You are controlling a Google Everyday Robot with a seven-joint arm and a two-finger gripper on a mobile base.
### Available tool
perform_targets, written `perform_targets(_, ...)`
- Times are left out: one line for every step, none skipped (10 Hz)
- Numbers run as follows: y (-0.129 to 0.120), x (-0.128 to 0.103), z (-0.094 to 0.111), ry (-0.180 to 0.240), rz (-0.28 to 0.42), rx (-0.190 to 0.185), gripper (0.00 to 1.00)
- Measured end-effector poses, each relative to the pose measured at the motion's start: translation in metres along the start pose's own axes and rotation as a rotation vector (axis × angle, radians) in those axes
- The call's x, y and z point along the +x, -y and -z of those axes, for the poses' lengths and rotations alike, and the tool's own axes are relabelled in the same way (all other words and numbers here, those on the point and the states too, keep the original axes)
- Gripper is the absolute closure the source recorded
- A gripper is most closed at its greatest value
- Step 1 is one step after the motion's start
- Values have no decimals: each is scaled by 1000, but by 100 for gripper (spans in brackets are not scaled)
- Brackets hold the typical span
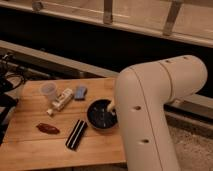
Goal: Pick up the ceramic bowl
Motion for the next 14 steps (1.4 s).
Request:
perform_targets(2,1,-5,-3,0,-12,26)
perform_targets(-1,-3,-3,11,4,-2,36)
perform_targets(-5,-4,1,14,8,2,44)
perform_targets(-8,-4,5,8,10,3,53)
perform_targets(-8,-4,8,3,9,2,66)
perform_targets(-9,-6,4,1,11,3,76)
perform_targets(-10,-8,1,0,16,2,85)
perform_targets(-13,-10,1,1,27,-5,95)
perform_targets(-16,-12,7,-8,45,-18,100)
perform_targets(-20,-14,15,-16,63,-25,100)
perform_targets(-27,-16,27,-26,89,-34,100)
perform_targets(-31,-18,34,-29,100,-39,100)
perform_targets(-33,-20,38,-29,114,-46,100)
perform_targets(-35,-22,41,-34,127,-58,100)
